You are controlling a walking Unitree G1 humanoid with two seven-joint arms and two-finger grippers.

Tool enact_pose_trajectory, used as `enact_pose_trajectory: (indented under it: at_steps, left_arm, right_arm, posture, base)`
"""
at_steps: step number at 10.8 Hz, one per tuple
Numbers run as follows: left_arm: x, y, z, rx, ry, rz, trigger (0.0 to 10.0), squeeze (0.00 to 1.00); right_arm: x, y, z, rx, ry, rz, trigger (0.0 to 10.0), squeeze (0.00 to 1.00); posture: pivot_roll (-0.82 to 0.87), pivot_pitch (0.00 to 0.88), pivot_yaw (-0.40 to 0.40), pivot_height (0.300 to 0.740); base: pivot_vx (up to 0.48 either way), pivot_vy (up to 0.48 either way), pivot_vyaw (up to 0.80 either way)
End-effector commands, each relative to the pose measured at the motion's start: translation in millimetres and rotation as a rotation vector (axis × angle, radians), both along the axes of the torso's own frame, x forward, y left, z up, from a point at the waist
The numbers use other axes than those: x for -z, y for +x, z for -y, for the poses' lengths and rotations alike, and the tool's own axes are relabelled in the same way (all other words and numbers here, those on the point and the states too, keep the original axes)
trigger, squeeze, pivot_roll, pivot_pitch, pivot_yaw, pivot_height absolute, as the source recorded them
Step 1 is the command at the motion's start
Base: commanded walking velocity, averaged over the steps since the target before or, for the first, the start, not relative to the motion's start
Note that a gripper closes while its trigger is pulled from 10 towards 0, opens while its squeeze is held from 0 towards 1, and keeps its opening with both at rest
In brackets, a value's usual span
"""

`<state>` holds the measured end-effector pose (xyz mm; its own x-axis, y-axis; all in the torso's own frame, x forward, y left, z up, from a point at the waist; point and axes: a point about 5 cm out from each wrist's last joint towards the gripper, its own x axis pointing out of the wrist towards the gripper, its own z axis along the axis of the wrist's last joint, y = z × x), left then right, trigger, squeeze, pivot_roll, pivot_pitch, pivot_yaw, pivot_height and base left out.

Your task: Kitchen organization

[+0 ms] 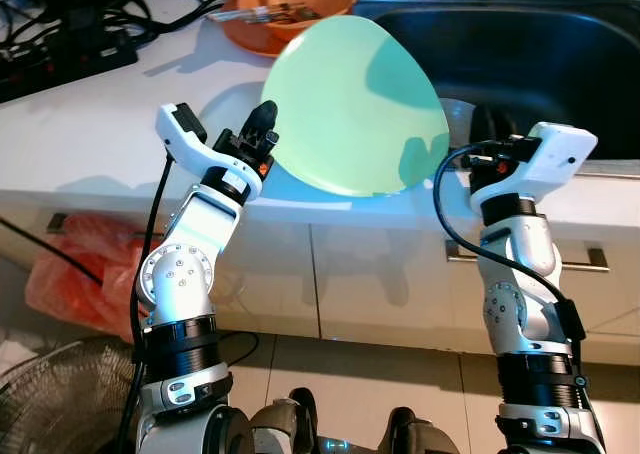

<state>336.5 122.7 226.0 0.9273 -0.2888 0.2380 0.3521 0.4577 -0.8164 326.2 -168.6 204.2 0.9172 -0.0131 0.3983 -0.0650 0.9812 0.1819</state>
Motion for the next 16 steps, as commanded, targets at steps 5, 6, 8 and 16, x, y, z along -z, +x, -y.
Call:
enact_pose_trajectory:
  at_steps: [5,6,8,16]
  left_arm:
    - [-18,4.7,-2.9,-0.059,-0.147,0.062,10.0,0.00]
    - [-18,5.4,-0.3,-0.055,-0.159,0.062,10.0,0.00]
    - [-19,6.6,5.6,-0.038,-0.171,0.061,10.0,0.00]
    - [-26,9.0,24.2,0.026,-0.187,0.094,10.0,0.00]
  right_arm:
    - [-2,-3.4,6.4,0.026,0.018,0.003,10.0,0.00]
    - [-3,-3.5,7.6,0.029,0.025,0.007,10.0,0.00]
    - [-6,-4.1,10.5,0.032,0.056,0.016,10.0,0.98]
    - [-10,-1.1,16.7,-0.011,0.316,-0.008,10.0,0.00]
  posture:
    - [0.09,0.198,0.101,0.740]
    - [0.09,0.198,0.101,0.740]
    - [0.08,0.194,0.102,0.740]
    - [0.06,0.151,0.095,0.740]
  base:
    - [0.000,0.000,0.00]
    - [0.000,0.000,0.00]
    - [0.000,0.000,0.00]
    - [0.000,0.000,0.00]
